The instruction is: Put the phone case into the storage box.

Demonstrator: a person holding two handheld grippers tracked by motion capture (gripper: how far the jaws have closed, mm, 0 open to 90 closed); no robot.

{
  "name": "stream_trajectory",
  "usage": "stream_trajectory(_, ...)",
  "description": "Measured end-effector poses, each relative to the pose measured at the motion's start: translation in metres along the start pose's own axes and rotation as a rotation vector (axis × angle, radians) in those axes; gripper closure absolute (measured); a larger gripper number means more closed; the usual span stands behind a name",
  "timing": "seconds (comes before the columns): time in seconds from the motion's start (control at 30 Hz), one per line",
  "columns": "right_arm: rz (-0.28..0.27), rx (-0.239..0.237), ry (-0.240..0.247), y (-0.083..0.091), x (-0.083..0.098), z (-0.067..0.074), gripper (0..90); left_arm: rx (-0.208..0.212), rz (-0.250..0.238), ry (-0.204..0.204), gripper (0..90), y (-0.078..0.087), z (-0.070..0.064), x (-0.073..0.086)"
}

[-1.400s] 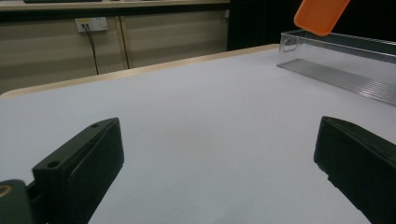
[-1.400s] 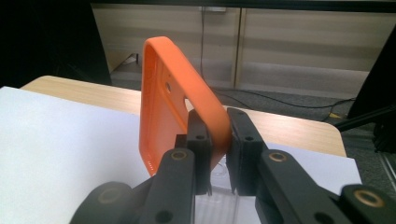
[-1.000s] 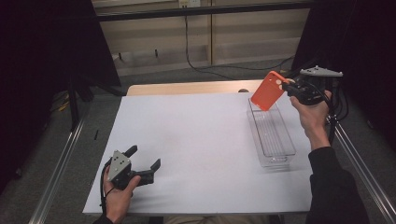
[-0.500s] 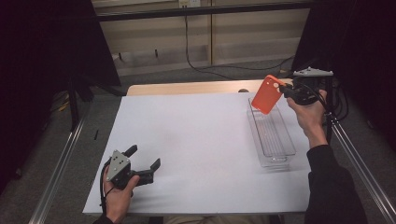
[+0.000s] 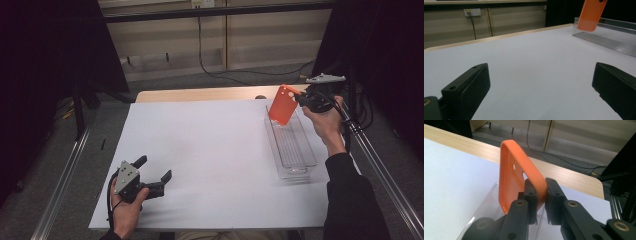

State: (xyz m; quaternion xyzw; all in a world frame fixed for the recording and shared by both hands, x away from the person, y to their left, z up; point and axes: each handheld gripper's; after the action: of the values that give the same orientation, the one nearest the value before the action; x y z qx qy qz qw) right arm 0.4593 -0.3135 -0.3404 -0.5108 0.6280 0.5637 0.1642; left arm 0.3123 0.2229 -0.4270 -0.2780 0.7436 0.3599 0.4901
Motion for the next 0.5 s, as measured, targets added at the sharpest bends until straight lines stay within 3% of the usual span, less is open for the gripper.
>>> stream_trajectory(0.5, 0.047, 0.019, 0.040, -0.012, -0.001, 0.007, 80.7, 0.004, -0.005, 0.000, 1.5, 0.001, 0.000, 0.000)
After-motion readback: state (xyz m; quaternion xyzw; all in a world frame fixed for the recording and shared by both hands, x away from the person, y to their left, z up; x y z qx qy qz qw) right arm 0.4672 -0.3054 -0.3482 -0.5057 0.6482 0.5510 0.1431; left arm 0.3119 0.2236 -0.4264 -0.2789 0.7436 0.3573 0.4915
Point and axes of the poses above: each handheld gripper's, and its own axes: y roughly backward along the jaws, x roughly out of its underside, z roughly to its left, and after that the axes turned 15 degrees about y, right-handed
